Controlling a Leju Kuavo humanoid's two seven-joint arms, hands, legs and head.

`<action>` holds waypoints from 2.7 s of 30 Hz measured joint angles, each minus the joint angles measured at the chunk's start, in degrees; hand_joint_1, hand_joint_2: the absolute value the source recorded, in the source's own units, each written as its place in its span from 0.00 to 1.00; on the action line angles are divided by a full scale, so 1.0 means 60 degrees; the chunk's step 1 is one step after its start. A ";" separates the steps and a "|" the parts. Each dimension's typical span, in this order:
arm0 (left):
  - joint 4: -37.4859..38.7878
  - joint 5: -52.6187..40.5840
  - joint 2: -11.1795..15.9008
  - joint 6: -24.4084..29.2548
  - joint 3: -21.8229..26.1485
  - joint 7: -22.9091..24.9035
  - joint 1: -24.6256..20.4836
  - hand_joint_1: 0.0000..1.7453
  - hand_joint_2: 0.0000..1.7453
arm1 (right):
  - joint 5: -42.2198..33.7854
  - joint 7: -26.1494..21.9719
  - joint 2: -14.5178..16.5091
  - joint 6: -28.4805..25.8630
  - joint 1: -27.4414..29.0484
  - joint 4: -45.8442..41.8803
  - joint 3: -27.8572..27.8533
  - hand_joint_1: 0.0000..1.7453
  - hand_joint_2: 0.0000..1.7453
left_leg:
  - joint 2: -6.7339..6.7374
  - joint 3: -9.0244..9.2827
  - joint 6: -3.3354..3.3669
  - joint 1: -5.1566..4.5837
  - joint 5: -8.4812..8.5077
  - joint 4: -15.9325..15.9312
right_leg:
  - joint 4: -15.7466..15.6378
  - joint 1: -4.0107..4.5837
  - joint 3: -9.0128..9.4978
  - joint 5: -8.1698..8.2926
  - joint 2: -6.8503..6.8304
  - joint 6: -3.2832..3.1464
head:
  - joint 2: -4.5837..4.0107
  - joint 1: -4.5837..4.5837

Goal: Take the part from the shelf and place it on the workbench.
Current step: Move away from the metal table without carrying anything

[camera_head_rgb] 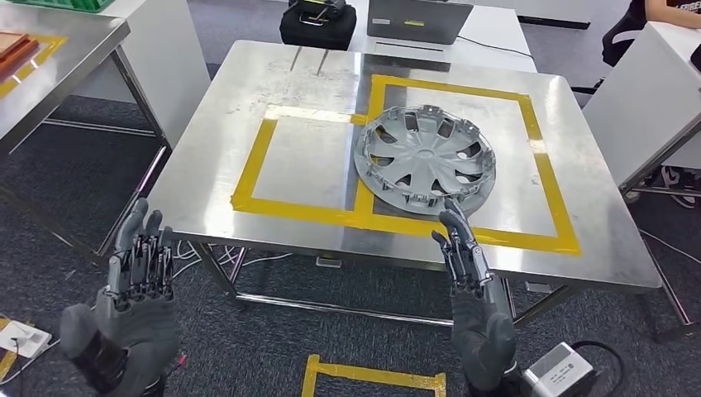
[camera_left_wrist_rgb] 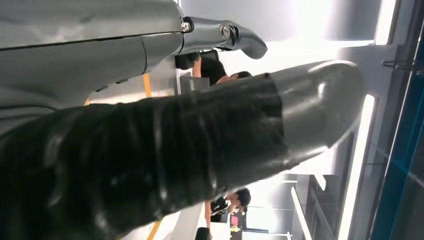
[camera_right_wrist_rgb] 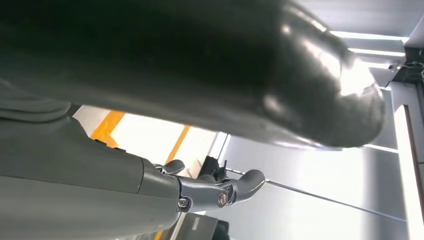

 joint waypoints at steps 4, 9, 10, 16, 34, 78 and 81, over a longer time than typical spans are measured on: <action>0.0000 0.0011 -0.0005 -0.0036 0.0026 0.0018 0.0001 0.00 0.00 | 0.0043 0.0039 -0.0001 -0.0020 -0.0001 0.0000 -0.0001 0.00 0.00 | -0.0034 -0.0276 0.0095 -0.0073 0.0178 0.0006 | 0.2017 -0.0021 -0.0708 -0.1021 0.0022 0.0033 | 0.0000 0.0206; -0.0002 0.0031 -0.0018 -0.0081 0.0064 0.0035 -0.0016 0.00 0.00 | 0.0067 0.0075 -0.0002 -0.0042 -0.0018 -0.0004 -0.0001 0.00 0.00 | -0.0157 -0.0471 0.0036 -0.0151 0.0411 -0.0009 | -0.0350 0.0126 0.0754 -0.0188 0.0181 -0.0390 | -0.0001 0.0249; -0.0003 0.0036 -0.0023 -0.0089 0.0067 0.0038 -0.0025 0.00 0.00 | 0.0075 0.0076 -0.0002 -0.0052 -0.0023 -0.0011 -0.0001 0.00 0.00 | -0.0168 -0.0496 -0.0013 -0.0125 0.0458 -0.0018 | -0.0629 0.0170 0.0877 -0.0170 0.0207 -0.0451 | -0.0001 0.0246; -0.0014 0.0097 -0.0025 -0.0216 0.0128 0.0058 -0.0091 0.00 0.00 | 0.0175 0.0085 0.0002 -0.0127 0.0011 -0.0025 0.0001 0.00 0.00 | -0.0070 -0.0901 -0.0289 -0.0091 -0.0047 0.0678 | -0.1150 0.0132 0.1042 0.0271 0.0010 -0.0561 | 0.0000 0.0166; 0.0025 0.0350 -0.0112 -0.0721 0.0146 0.0117 -0.0290 0.00 0.00 | 0.0569 0.0192 -0.0031 -0.0444 0.0315 -0.0080 0.0003 0.00 0.00 | -0.0059 -0.0226 0.0171 -0.0107 0.0134 0.0002 | 0.1934 0.0040 -0.0654 -0.1046 -0.0001 0.0050 | 0.0000 0.0151; 0.0237 0.0508 -0.0290 -0.0886 0.0157 0.0047 -0.0441 0.00 0.00 | 0.0627 0.0311 -0.0159 -0.0799 0.0465 -0.0269 0.0006 0.00 0.00 | -0.0010 -0.1120 -0.0270 -0.0094 -0.0412 0.1182 | -0.1134 0.0155 0.0969 0.0321 0.0002 -0.0542 | 0.0000 0.0120; 0.0270 0.0511 -0.0290 -0.0886 0.0157 0.0047 -0.0436 0.00 0.00 | 0.0627 0.0319 -0.0162 -0.0799 0.0474 -0.0260 0.0006 0.00 0.00 | 0.0006 -0.1331 -0.0314 -0.0091 -0.0896 0.2290 | -0.1007 0.0170 0.0678 0.0445 -0.0027 -0.0536 | -0.0001 -0.0044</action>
